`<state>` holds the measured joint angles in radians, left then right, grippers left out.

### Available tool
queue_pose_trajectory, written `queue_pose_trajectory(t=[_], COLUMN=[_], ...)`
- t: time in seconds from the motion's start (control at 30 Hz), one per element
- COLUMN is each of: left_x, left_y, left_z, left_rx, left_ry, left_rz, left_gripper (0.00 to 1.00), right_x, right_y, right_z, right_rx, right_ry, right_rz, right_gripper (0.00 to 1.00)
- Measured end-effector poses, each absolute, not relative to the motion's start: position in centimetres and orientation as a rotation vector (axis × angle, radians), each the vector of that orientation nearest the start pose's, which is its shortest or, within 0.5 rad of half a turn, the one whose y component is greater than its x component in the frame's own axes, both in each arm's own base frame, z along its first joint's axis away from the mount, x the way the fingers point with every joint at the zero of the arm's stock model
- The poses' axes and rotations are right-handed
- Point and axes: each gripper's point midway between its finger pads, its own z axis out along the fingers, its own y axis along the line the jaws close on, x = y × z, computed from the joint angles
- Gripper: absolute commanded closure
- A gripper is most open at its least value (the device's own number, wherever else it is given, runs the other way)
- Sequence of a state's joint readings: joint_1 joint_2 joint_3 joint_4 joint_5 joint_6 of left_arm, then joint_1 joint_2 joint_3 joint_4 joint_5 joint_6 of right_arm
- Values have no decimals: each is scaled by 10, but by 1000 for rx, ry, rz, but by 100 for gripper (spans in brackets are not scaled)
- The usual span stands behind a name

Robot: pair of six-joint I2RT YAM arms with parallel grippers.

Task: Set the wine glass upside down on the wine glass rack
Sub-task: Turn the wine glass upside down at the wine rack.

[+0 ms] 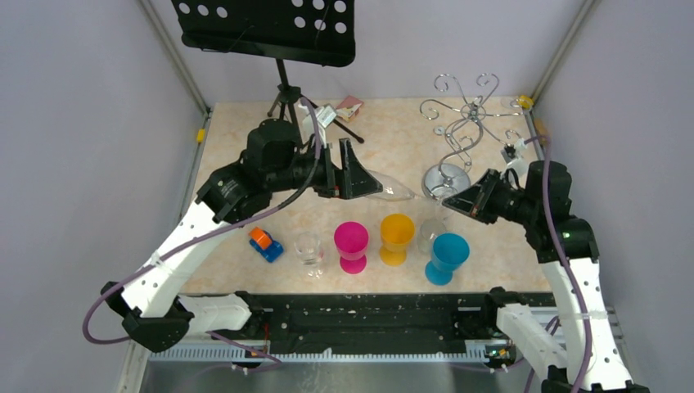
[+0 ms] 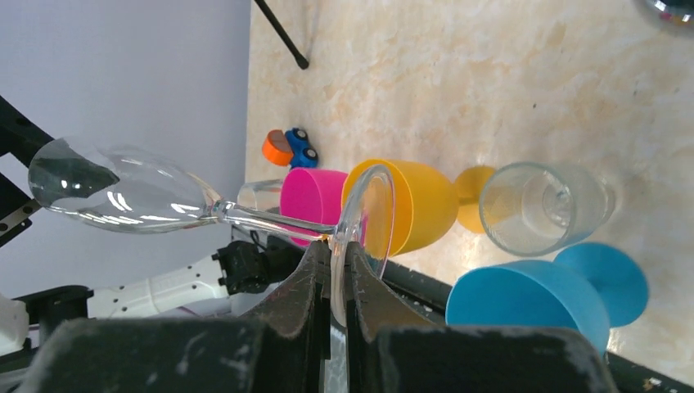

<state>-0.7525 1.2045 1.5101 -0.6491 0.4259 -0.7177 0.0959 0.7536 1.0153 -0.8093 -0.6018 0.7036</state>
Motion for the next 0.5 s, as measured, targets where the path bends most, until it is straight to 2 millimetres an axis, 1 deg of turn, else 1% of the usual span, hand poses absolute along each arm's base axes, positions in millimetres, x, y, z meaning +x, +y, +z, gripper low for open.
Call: queue_pose_trajectory(t=[0.1,0.2,0.33,0.4,0.5], left_x=[188,191,195,195,196], left_y=[-290,-270,-245,-237,-226], left_z=[386,373,347,339,333], left_rx=[344,321,292,289,280], left_ry=[2110,2156,2241,2268,2288], left_rz=[-1226,-1086,-895,-835,-768], left_gripper=[6,6,6,6,6], right_x=[199,203,201,199,197], right_y=[138,140,142,143,148], right_z=[293,305,309,308,312], right_rx=[245,209,157,142,91], right_ry=[2173,2139,2128,2139,2142], right_rz=[1060,1066,1080,1083,1114], right_gripper=[100,100,100,100,100])
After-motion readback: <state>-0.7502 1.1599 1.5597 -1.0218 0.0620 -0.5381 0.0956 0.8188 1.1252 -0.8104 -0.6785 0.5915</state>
